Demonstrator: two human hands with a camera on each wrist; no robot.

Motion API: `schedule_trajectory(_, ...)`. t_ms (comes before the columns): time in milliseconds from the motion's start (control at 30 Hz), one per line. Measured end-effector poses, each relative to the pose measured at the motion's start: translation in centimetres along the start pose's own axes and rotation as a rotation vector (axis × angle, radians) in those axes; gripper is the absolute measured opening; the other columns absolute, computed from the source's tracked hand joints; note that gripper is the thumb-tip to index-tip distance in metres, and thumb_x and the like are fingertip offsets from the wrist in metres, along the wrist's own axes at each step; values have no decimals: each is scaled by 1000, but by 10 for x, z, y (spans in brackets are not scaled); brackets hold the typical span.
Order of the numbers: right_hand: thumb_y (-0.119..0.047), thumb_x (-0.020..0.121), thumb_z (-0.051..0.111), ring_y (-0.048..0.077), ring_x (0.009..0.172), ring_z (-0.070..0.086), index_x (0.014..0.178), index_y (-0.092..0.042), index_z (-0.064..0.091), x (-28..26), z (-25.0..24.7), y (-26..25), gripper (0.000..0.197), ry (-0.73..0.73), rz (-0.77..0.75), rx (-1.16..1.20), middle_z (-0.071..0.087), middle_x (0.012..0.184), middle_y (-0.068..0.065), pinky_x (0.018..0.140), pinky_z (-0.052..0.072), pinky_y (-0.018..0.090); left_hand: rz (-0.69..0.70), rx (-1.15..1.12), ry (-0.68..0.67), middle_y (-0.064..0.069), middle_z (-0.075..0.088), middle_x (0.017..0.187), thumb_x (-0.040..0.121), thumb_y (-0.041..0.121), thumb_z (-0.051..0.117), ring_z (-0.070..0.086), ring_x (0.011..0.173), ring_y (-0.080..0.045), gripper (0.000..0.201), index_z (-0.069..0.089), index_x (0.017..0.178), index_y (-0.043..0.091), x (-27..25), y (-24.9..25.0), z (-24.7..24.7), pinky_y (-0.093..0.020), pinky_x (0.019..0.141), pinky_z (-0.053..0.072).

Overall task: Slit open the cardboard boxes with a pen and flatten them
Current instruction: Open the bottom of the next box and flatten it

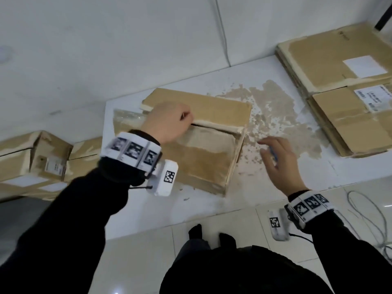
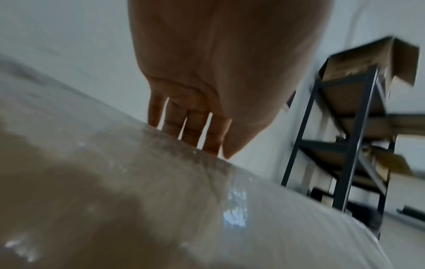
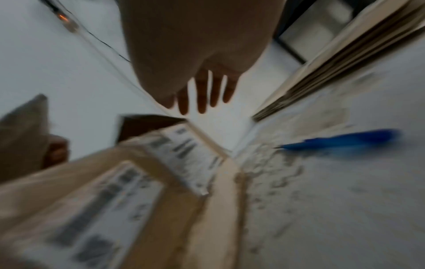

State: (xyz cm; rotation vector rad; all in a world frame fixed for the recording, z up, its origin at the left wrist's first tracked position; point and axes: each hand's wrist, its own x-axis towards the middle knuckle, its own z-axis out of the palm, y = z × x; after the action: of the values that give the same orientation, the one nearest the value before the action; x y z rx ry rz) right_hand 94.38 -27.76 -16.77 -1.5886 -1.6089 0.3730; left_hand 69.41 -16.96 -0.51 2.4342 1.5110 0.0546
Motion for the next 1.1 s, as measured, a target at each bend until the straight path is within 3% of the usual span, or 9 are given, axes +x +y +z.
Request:
schedule_trajectory(167,-22,96,46,24,98,55,100,-3,69,23,18,-35,31,-67,-336,-8,64,99,11,89,44,37,-54,-33,-346,12,60,88,84,37,65,54,73,-1,13,62,93,28,-44,-22,-37,-17,63,40)
schedule_trajectory(300,-23,97,46,25,116,52,117,-6,65,45,9,-36,32,-47,-440,-159,64,119,11,103,39,40,-111,50,-512,13,52,113,77,42,73,54,100,-8,49,50,120,36,-89,-49,-14,-26,84,46)
schedule_trajectory(433,-35,98,41,25,143,21,138,-11,46,92,-10,-56,46,-97,-354,-303,30,152,12,115,18,40,36,369,-395,5,30,145,74,51,71,28,132,-15,81,30,142,32,-95,-67,37,-32,105,25)
schedule_trajectory(533,-46,97,37,27,146,0,144,-12,35,152,-10,-56,59,-267,-151,-358,11,157,16,117,6,40,223,424,-342,1,47,132,74,53,70,38,126,-18,65,48,127,22,-76,-73,63,-33,111,19)
schedule_trajectory(633,-63,89,27,35,140,21,138,-6,42,190,0,-45,76,-547,27,-431,31,148,22,113,18,41,344,419,-316,0,57,110,77,52,68,47,110,-19,47,56,105,16,-57,-76,72,-32,107,28)
schedule_trajectory(733,-41,100,34,33,117,48,132,-7,43,193,12,-42,47,-767,185,-577,46,137,20,98,35,37,396,465,-327,0,60,102,81,55,62,50,106,-19,45,60,103,16,-48,-78,74,-33,109,26)
schedule_trajectory(867,-36,100,37,28,131,38,139,-13,40,173,39,-97,46,-756,-78,-601,38,147,10,108,28,40,426,522,-249,-1,59,109,87,52,56,46,112,-20,44,60,112,15,-48,-78,79,-39,113,14)
schedule_trajectory(1000,-50,100,20,20,138,30,141,-25,39,134,69,-152,52,-1200,-286,-797,39,147,0,115,7,51,383,553,-222,-4,56,120,89,48,55,42,119,-22,45,57,117,13,-54,-76,82,-42,112,13)
schedule_trajectory(1100,-55,96,10,22,116,48,119,-21,58,133,44,-165,63,-981,-419,-897,56,123,4,106,29,50,381,578,-159,-7,53,123,89,49,55,39,122,-24,50,54,122,12,-59,-76,81,-43,112,15)
